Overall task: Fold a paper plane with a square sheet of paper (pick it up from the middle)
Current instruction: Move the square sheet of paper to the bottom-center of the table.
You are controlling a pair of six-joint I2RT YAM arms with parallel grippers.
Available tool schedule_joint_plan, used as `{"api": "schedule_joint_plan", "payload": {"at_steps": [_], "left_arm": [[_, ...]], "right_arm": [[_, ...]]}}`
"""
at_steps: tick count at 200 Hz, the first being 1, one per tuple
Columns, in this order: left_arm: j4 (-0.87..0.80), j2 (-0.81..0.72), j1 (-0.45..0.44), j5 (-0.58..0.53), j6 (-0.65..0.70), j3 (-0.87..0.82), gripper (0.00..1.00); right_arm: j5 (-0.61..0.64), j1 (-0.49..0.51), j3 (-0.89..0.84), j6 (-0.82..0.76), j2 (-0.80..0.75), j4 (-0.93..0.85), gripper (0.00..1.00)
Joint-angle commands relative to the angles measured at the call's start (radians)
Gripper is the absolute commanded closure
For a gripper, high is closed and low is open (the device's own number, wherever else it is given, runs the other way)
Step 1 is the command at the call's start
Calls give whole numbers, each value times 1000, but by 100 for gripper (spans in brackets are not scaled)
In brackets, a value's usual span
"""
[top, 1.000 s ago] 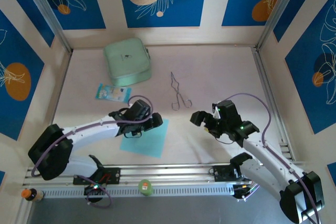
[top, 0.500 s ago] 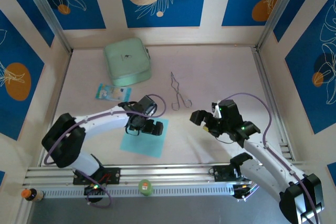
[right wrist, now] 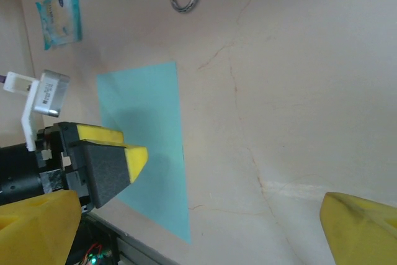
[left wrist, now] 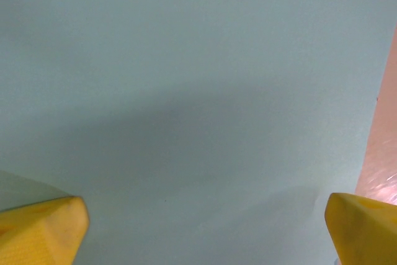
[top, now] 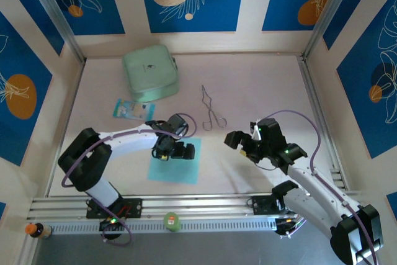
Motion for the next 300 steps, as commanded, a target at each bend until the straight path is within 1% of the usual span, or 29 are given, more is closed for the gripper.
{"api": "schedule_joint_plan", "payload": {"at_steps": [1, 16, 35, 43, 64, 84, 117, 128, 145, 159, 187, 219, 300], "left_arm": [[105, 58, -38, 77, -138, -3, 1], [125, 76, -73, 59, -181, 20, 2], [90, 88, -112, 12, -192, 71, 1], [59, 87, -122, -20, -185, 92, 1], [-23, 75, -130, -90, -152, 133, 1], [-103, 70, -130, -152, -113, 166, 1], [-202, 116, -139, -189, -74, 237, 2], [-247, 148, -149, -209, -70, 270, 2], [-278, 189, -157, -213, -63, 307, 2], [-272, 211, -159, -198, -64, 319, 2], [-261, 240, -159, -179, -69, 334, 1], [-256, 257, -159, -162, -69, 344, 0], [-282, 310, -168, -176, -84, 362, 0]], "right_arm": [[53, 5, 25, 22, -3, -77, 1], [63, -1, 36, 18, -6, -96, 1], [63, -15, 42, 36, -17, -105, 1], [32, -31, 36, 48, -22, -90, 1], [-104, -98, 10, 4, -40, -31, 1], [-107, -135, -2, 14, -56, -48, 1], [-141, -130, -18, 14, -55, -27, 1], [-130, -115, -13, 24, -44, -24, 1], [-96, -79, 10, 20, -21, -38, 1], [-74, -50, 23, 15, 5, -40, 1], [-63, -18, 30, 26, 45, -26, 1], [-58, -8, 30, 31, 60, -19, 1], [-48, -8, 31, 34, 58, -37, 1]]}}
